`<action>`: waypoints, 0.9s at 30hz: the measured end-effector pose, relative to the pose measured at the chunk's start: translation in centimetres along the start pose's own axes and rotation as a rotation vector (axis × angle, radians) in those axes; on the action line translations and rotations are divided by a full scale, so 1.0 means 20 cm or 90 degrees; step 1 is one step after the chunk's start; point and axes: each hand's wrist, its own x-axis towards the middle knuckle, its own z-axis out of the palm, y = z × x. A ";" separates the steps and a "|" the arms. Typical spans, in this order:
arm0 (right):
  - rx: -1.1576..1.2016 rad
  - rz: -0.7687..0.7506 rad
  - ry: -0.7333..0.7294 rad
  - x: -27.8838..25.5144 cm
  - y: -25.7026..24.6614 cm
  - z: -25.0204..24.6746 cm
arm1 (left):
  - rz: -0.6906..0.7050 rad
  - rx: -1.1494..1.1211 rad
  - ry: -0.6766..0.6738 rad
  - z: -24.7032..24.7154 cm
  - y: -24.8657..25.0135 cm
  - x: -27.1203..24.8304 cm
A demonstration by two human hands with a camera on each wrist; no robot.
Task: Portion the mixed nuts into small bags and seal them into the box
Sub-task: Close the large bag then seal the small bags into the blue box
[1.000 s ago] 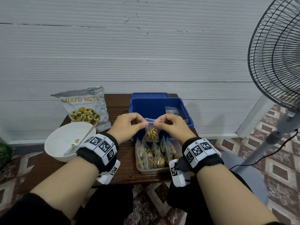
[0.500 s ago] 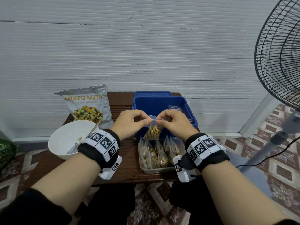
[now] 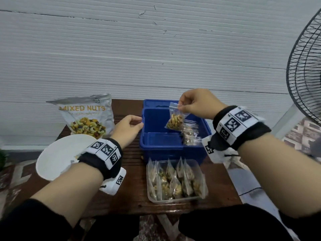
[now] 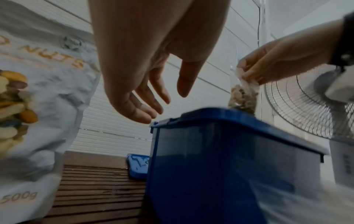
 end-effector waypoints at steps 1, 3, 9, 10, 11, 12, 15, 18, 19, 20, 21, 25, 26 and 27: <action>-0.049 -0.005 -0.026 0.06 0.01 -0.01 | -0.009 0.005 0.004 0.01 -0.01 0.03; -0.133 -0.013 -0.076 0.17 0.04 0.00 | -0.021 0.016 0.008 0.04 -0.03 0.08; -0.232 0.003 -0.213 0.45 0.16 0.11 | -0.066 0.035 -0.013 0.08 -0.04 0.23; -0.237 0.007 -0.236 0.47 0.18 0.12 | -0.067 0.035 -0.021 0.09 -0.04 0.25; -0.241 0.012 -0.263 0.50 0.19 0.15 | -0.068 0.037 -0.028 0.10 -0.04 0.26; -0.244 0.014 -0.291 0.53 0.21 0.17 | -0.064 0.040 -0.038 0.10 -0.05 0.27; -0.253 0.010 -0.358 0.59 0.24 0.23 | -0.038 0.042 -0.066 0.13 -0.06 0.28; -0.256 -0.005 -0.384 0.63 0.26 0.29 | -0.027 0.046 -0.072 0.14 -0.07 0.28; -0.260 -0.006 -0.390 0.64 0.27 0.30 | -0.024 0.045 -0.068 0.14 -0.07 0.28; -0.265 -0.004 -0.398 0.65 0.27 0.31 | -0.020 0.043 -0.062 0.14 -0.07 0.29; -0.270 0.000 -0.406 0.65 0.28 0.33 | -0.015 0.039 -0.058 0.14 -0.08 0.29; -0.308 0.000 -0.392 0.67 0.30 0.37 | -0.009 0.033 -0.058 0.15 -0.10 0.29; -0.324 -0.004 -0.383 0.67 0.30 0.37 | -0.012 0.032 -0.060 0.15 -0.10 0.30; -0.346 -0.007 -0.378 0.66 0.29 0.38 | -0.016 0.031 -0.061 0.15 -0.11 0.30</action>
